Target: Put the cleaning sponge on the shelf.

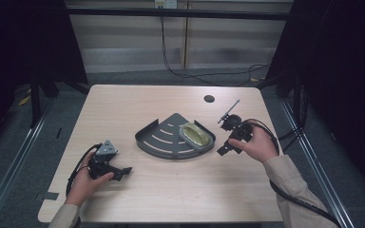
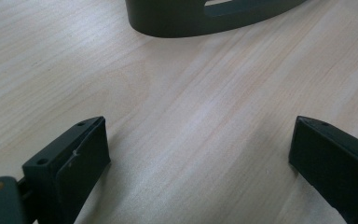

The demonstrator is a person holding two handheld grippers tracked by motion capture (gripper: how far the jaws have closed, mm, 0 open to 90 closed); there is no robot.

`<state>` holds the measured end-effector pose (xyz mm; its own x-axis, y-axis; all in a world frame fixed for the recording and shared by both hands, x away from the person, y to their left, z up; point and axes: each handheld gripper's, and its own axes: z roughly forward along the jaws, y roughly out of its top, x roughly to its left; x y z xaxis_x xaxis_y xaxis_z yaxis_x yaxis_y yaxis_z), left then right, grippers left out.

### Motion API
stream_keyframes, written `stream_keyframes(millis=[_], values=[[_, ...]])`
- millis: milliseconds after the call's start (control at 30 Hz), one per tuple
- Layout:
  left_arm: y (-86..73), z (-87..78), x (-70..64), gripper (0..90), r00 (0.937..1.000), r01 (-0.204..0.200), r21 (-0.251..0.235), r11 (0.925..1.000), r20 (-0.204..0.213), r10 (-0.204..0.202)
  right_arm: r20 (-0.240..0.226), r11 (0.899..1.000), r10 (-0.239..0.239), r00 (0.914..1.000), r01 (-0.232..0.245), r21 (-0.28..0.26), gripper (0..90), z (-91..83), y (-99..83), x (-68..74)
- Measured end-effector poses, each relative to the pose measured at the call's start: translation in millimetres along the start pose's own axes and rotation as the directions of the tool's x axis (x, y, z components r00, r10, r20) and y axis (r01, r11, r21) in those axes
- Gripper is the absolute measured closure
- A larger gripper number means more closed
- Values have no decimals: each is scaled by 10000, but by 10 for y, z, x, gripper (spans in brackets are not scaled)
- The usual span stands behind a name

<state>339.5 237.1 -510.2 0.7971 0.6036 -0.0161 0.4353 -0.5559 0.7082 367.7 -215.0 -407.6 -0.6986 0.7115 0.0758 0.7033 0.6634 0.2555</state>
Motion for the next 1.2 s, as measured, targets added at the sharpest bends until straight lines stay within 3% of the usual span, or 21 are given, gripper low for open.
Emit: stream_keyframes(millis=[300,533,833,1200], values=[[0,0,0,43,10000,1,-1,10000,0,-1,91,9996,-143,9999,141,263,172,82,-190,14],[0,0,0,43,10000,-3,1,10000,2,3,-191,9999,-24,9998,26,98,173,142,-346,19],[0,0,0,43,10000,2,-1,10000,2,-2,-49,9999,-61,10000,61,117,172,209,-530,24],[0,0,0,43,10000,-1,-1,10000,0,1,126,9995,263,9996,-261,-172,173,285,-832,10]])
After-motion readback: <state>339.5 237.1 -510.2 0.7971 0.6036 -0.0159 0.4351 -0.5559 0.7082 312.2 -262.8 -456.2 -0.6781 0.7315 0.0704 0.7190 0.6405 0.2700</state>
